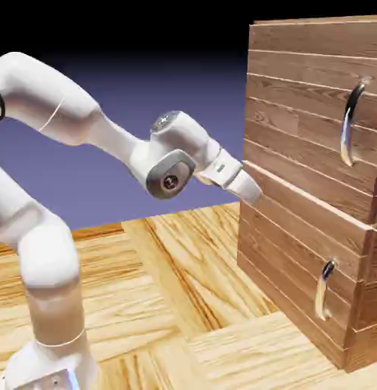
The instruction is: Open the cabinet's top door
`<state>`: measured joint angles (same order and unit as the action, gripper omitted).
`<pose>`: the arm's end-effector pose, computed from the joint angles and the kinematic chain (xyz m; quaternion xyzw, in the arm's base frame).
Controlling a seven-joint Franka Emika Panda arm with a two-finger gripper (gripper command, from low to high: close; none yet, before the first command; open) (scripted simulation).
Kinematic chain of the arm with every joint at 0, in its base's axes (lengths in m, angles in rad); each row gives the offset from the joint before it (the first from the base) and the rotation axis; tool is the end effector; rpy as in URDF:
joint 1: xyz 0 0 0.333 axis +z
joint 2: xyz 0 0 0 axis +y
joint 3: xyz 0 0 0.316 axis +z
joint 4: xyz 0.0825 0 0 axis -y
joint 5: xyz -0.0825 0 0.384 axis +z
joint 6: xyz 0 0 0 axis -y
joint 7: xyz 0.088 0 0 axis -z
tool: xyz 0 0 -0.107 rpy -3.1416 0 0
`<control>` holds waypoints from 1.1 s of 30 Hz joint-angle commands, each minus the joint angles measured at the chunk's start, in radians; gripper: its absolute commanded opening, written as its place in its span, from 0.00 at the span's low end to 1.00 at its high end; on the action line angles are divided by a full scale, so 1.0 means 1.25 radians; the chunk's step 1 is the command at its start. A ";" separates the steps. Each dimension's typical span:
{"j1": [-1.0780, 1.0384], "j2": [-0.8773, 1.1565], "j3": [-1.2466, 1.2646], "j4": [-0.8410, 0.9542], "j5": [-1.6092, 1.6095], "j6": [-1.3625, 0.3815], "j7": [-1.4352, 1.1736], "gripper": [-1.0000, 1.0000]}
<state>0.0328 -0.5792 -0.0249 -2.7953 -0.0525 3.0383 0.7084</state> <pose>0.3907 0.0068 0.4691 -0.8683 0.2938 -0.3763 0.1346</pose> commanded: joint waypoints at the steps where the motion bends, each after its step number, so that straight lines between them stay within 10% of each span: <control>1: 0.014 -0.006 -0.017 0.010 -0.035 0.001 -0.022 0.50; 33: 0.456 -0.201 -0.546 0.322 -1.148 0.028 -0.715 0.50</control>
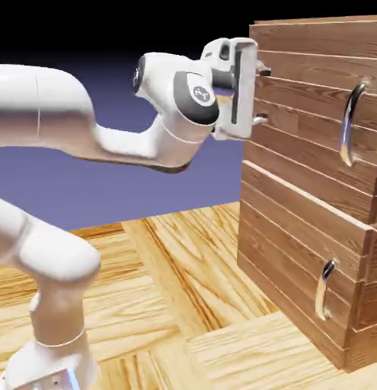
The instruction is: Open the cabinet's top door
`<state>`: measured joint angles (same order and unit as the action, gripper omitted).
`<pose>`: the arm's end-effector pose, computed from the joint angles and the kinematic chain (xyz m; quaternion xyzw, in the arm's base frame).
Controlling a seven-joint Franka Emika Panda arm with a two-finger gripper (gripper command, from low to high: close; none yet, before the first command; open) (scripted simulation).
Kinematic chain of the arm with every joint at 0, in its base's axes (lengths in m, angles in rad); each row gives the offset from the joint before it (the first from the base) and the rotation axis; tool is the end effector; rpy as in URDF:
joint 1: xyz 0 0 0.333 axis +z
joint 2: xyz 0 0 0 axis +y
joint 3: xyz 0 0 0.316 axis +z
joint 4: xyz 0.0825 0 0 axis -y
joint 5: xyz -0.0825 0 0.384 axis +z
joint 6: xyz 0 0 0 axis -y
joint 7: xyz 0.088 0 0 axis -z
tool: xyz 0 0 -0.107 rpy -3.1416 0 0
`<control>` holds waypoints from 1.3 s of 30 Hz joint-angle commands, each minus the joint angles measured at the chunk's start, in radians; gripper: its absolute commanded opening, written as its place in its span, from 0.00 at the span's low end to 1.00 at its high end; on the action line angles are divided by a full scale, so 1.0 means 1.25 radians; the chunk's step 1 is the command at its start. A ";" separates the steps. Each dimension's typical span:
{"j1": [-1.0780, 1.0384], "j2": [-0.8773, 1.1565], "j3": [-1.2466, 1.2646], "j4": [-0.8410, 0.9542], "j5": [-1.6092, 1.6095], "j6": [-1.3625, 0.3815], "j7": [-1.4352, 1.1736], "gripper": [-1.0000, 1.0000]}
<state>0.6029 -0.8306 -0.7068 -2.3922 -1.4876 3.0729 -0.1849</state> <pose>0.3708 -0.0540 0.6532 0.6123 0.4466 0.5574 0.3390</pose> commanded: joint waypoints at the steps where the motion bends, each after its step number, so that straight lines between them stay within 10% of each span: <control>1: 0.014 -0.006 -0.017 0.010 -0.035 0.001 -0.022 0.50; 30: 0.453 -0.116 -0.441 0.318 -0.782 -0.007 -0.491 0.50; 31: 0.453 -0.116 -0.441 0.318 -0.782 -0.007 -0.491 0.00; 39: 0.250 -0.142 -0.292 0.127 -0.765 -0.139 -0.451 0.00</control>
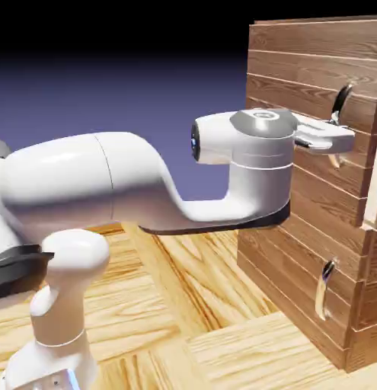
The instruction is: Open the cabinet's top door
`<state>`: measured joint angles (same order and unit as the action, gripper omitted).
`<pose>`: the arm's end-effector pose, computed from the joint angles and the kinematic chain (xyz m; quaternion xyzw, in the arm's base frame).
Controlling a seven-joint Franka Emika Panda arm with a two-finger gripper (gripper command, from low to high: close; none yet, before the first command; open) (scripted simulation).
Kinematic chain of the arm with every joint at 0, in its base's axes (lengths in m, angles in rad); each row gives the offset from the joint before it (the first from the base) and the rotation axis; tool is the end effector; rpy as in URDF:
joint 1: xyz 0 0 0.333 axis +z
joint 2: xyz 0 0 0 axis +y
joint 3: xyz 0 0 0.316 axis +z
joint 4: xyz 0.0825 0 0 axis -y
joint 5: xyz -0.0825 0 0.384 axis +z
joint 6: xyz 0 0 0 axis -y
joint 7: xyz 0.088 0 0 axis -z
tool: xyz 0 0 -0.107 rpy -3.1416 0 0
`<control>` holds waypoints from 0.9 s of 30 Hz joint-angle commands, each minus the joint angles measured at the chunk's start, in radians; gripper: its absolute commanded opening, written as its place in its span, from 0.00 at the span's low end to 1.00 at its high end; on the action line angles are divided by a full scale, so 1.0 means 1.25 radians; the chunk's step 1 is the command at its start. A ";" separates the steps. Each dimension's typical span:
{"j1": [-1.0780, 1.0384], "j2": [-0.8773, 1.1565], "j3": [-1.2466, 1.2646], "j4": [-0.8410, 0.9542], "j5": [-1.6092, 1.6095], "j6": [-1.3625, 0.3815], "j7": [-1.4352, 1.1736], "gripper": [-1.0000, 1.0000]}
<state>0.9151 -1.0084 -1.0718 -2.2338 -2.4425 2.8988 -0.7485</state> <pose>0.4112 -0.1645 0.5834 0.3008 0.6401 0.2407 0.6647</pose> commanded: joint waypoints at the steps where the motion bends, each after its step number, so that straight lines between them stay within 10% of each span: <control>1: -0.029 -0.004 0.022 -0.026 0.006 -0.017 0.004 0.00; 27: -0.535 -0.319 0.742 -0.534 0.635 -0.483 -0.109 0.00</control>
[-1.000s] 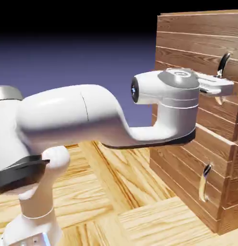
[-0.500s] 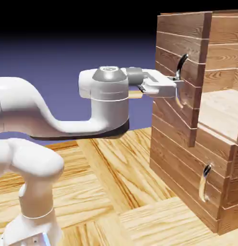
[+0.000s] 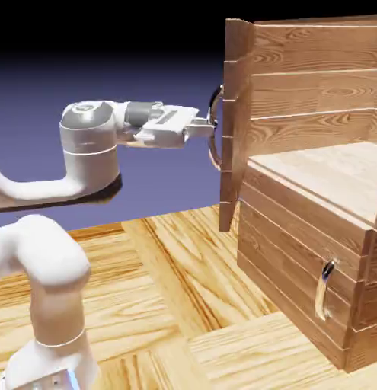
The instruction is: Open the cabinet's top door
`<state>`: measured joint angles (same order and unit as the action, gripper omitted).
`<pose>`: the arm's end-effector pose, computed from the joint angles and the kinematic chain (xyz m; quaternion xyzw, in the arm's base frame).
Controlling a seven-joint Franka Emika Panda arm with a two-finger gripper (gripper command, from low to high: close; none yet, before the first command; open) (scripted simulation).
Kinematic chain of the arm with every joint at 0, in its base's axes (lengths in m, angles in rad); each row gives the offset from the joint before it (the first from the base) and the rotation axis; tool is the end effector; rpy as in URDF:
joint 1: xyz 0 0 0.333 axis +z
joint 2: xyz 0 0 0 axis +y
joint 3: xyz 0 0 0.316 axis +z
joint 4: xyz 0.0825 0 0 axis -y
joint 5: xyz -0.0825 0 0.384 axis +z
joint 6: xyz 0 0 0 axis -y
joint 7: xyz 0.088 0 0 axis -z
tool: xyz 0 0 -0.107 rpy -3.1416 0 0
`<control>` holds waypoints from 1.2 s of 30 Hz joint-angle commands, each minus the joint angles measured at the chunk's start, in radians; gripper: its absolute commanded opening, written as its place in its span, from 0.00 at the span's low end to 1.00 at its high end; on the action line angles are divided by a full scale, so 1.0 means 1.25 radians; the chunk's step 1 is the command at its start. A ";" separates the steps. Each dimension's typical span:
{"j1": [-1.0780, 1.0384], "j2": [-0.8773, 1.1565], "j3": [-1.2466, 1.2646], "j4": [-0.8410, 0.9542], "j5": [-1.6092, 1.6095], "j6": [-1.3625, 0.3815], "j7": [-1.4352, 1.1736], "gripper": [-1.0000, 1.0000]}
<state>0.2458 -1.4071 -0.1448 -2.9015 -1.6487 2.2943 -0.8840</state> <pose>0.2225 -0.0094 0.5835 0.4606 0.5365 0.0537 0.7051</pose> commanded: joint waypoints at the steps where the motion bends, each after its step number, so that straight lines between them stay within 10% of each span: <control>1: 0.000 -0.010 0.029 -0.006 0.031 -0.020 -0.006 0.00; 18: 0.001 0.004 0.522 0.067 0.487 -0.394 -0.016 0.00; 36: -0.374 0.188 0.985 0.528 0.805 -0.840 -0.002 0.00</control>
<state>-0.2212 -1.1724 1.0863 -2.2416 -0.6432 1.2427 -0.8862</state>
